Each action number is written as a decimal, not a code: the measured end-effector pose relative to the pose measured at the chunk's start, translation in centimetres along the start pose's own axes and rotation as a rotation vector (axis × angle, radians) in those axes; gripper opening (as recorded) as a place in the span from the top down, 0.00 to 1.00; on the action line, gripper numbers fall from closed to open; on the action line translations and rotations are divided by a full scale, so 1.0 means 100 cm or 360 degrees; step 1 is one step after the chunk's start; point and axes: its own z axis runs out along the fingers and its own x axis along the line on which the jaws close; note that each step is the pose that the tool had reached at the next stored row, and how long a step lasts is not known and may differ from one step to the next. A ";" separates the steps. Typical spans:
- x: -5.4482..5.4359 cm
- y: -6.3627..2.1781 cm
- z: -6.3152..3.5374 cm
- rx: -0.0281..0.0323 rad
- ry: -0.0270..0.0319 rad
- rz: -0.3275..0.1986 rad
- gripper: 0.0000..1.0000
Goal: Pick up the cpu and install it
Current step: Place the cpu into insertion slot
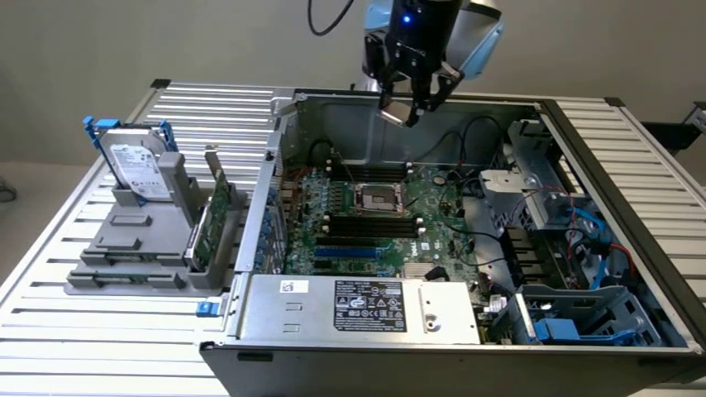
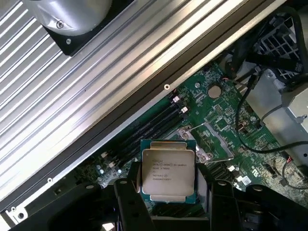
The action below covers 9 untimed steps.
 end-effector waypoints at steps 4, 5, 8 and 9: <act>0.000 0.0000 0.0000 -0.00115 -0.00038 0.0107 0.45; 0.000 0.0000 0.0000 -0.00145 -0.00048 0.0135 0.45; 0.000 0.0000 0.0000 -0.00231 -0.00076 0.0216 0.45; 0.000 0.0000 0.0000 -0.00260 -0.00085 0.0242 0.45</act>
